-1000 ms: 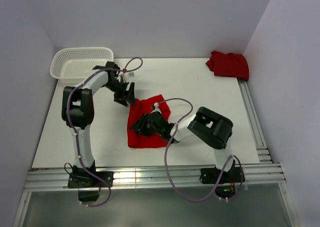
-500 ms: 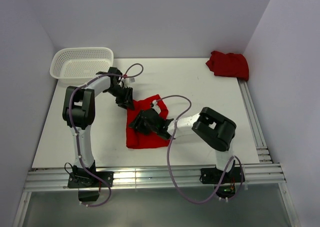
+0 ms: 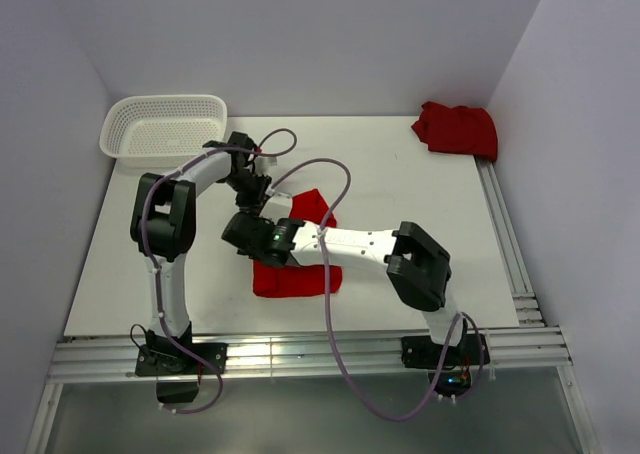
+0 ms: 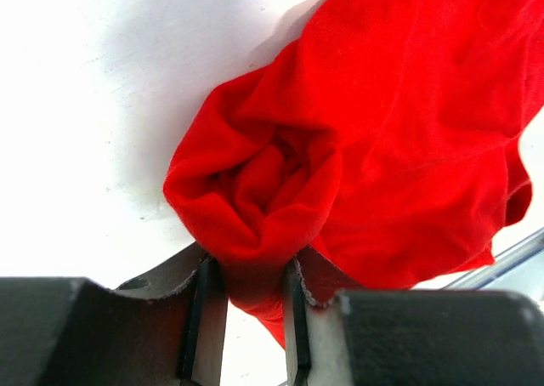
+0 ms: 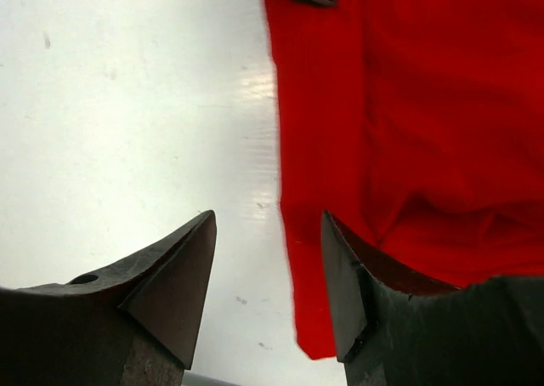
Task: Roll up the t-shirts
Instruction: Roll the tshirt
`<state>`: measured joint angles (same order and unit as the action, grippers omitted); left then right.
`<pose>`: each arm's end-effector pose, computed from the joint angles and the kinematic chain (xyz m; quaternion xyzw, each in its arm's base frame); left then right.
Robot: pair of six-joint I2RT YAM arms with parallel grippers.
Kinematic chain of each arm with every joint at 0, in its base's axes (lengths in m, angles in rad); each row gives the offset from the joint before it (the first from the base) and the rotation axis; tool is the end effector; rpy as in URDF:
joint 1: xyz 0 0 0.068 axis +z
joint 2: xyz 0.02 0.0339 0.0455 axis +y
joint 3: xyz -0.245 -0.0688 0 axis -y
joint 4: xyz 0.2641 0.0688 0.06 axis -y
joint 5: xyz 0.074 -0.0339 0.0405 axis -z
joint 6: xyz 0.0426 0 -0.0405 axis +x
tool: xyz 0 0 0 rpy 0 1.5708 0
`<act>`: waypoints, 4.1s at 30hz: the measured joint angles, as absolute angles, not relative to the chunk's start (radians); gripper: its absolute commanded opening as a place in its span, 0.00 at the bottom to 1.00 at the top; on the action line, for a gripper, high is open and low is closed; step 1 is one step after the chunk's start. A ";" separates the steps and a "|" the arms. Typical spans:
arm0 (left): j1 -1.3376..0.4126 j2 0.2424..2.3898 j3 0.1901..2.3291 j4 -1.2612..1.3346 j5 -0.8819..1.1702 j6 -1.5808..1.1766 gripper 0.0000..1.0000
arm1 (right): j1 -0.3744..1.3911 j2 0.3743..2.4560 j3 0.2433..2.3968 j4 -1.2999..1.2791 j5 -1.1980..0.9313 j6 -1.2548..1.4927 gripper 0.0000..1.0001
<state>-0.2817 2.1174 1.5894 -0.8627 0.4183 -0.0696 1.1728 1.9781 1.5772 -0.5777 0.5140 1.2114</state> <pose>0.4043 -0.1350 0.1305 0.1217 0.9668 -0.2190 0.0505 0.1920 0.4027 0.1985 0.0920 0.9235 0.1723 0.3302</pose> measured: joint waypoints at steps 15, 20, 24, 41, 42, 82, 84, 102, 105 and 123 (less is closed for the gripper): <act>-0.340 2.124 1.641 -0.913 0.298 -0.073 0.31 | 1.192 2.208 1.751 -0.727 0.611 1.130 0.56; -0.346 2.135 1.658 -0.929 0.289 -0.073 0.37 | 1.192 2.228 1.784 -0.772 0.613 1.129 0.56; -0.347 2.149 1.675 -0.941 0.289 -0.073 0.45 | 1.192 2.235 1.788 -0.791 0.613 1.128 0.53; -0.284 2.193 1.923 -1.049 0.493 0.019 0.71 | 1.135 2.031 1.392 -0.371 0.463 1.073 0.17; -0.271 2.190 1.923 -1.059 0.508 0.028 0.71 | 1.119 1.996 1.323 -0.286 0.420 1.072 0.16; -0.311 2.113 1.606 -0.875 0.434 -0.042 0.43 | 0.986 1.836 0.879 0.356 0.128 1.417 0.60; -0.326 2.114 1.620 -0.883 0.400 -0.043 0.43 | 1.008 1.819 0.944 0.218 0.178 1.389 0.61; -0.381 2.119 1.655 -0.918 0.275 -0.046 0.43 | 1.173 1.888 1.462 -0.507 0.533 1.222 0.47; -0.384 2.122 1.660 -0.925 0.270 -0.046 0.43 | 1.173 1.956 1.510 -0.511 0.537 1.187 0.47; -0.388 2.125 1.669 -0.926 0.264 -0.041 0.65 | 1.176 2.047 1.520 -0.556 0.561 1.184 0.60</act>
